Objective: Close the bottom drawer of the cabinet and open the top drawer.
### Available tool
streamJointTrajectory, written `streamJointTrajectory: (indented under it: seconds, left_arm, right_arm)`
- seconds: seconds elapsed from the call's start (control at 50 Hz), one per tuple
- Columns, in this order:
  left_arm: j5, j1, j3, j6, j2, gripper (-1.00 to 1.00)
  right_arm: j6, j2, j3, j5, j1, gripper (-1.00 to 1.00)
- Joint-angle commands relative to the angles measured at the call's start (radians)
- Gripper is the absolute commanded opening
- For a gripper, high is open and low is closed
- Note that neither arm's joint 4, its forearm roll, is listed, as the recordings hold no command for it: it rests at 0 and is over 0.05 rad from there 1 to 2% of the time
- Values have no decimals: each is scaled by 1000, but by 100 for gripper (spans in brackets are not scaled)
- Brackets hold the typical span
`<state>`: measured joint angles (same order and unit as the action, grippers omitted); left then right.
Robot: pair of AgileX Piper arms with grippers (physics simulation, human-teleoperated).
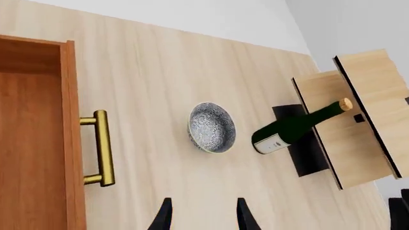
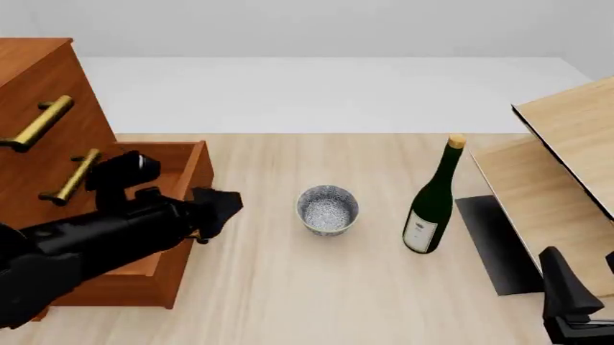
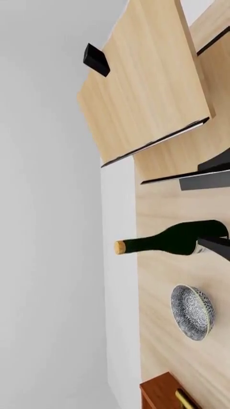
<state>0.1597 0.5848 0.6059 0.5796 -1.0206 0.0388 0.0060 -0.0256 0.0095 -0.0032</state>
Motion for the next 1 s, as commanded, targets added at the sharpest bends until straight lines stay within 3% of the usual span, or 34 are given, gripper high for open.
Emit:
streamJointTrajectory:
  seconds: [0.02, 0.24, 0.6, 0.78, 1.0]
  left_arm:
    - [18, 32, 2, -12, -101, 100]
    - [11, 42, -10, 16, -139, 100]
    - [47, -21, 7, -51, -241, 100]
    - [38, -2, -5, -37, -274, 100]
    - [71, -74, 7, -95, -303, 100]
  right_arm:
    - [2, 2, -1, -1, -3, 100]
    - [4, -3, 1, 4, -4, 100]
    - [11, 0, 1, 7, -7, 100]
    - [16, 2, 1, 7, -9, 100]
    - [19, 4, 1, 7, -10, 100]
